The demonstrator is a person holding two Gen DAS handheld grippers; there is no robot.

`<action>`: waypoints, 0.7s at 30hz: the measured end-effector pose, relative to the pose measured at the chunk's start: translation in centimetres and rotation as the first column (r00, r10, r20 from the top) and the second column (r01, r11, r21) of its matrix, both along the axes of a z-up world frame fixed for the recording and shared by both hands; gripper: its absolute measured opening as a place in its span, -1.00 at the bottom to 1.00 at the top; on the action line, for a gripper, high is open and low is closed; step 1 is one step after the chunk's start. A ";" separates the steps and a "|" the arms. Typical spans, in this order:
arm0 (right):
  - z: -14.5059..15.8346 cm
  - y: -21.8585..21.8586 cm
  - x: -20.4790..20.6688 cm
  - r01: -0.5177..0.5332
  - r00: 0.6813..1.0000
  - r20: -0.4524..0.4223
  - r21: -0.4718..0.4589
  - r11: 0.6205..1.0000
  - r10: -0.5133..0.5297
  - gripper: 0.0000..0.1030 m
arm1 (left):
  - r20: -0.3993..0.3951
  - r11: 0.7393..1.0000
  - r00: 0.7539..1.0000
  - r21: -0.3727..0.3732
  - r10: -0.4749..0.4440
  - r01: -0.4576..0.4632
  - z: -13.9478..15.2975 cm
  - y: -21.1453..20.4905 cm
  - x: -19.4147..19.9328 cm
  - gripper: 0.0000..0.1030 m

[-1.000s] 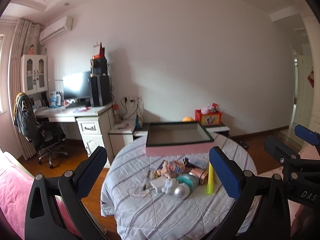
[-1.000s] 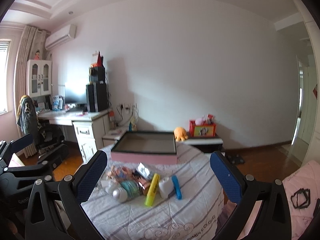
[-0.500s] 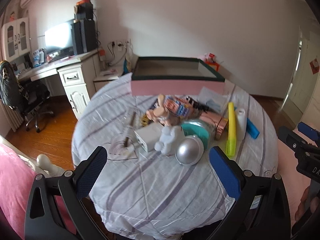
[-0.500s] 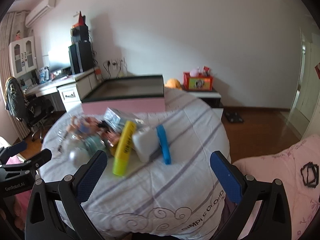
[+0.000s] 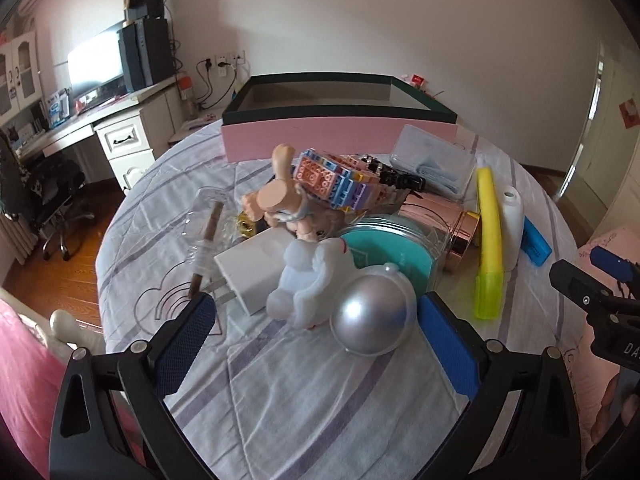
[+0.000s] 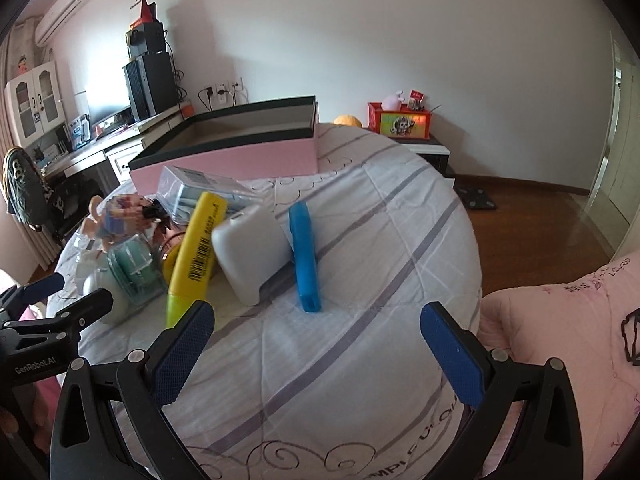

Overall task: Organize rigid objects
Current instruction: 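Reach the left tool to the white toy with silver ball while the right tool reaches the blue marker, then carry the white toy in the left tool while the right tool carries the blue marker into the box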

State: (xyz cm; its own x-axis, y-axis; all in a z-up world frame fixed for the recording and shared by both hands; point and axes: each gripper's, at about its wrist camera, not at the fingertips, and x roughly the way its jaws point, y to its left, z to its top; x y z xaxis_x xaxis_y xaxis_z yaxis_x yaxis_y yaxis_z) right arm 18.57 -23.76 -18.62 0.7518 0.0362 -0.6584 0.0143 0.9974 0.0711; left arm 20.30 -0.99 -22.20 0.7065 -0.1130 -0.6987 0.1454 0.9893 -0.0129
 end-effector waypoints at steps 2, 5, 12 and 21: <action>-0.3 -0.1 0.5 -0.002 1.000 -0.008 0.004 1.000 0.002 1.00 | -0.004 1.000 1.000 -0.017 -0.026 0.026 0.0 -0.1 0.1 0.67; -0.7 -0.3 1.0 -0.003 1.000 -0.016 0.011 1.000 0.003 1.00 | -0.002 0.999 0.999 -0.002 -0.054 0.054 -0.2 -0.6 0.2 0.54; -1.0 -0.4 1.5 -0.015 1.000 -0.027 0.010 1.000 0.015 1.00 | 0.032 0.999 0.998 0.008 -0.050 0.050 1.0 -0.3 -1.0 0.53; -1.5 -1.0 4.2 -0.024 1.000 -0.019 -0.025 0.999 0.024 1.00 | 0.087 0.999 0.995 -0.007 -0.048 0.049 3.1 0.7 -1.8 0.53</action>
State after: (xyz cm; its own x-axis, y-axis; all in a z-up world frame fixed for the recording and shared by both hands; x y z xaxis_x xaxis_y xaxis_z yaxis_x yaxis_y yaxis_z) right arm 22.75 -24.79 -20.08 0.7381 0.0373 -0.6736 -0.0087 0.9989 0.0459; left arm 18.46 -0.28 -19.09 0.7578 -0.1550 -0.6339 0.1943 0.9809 -0.0076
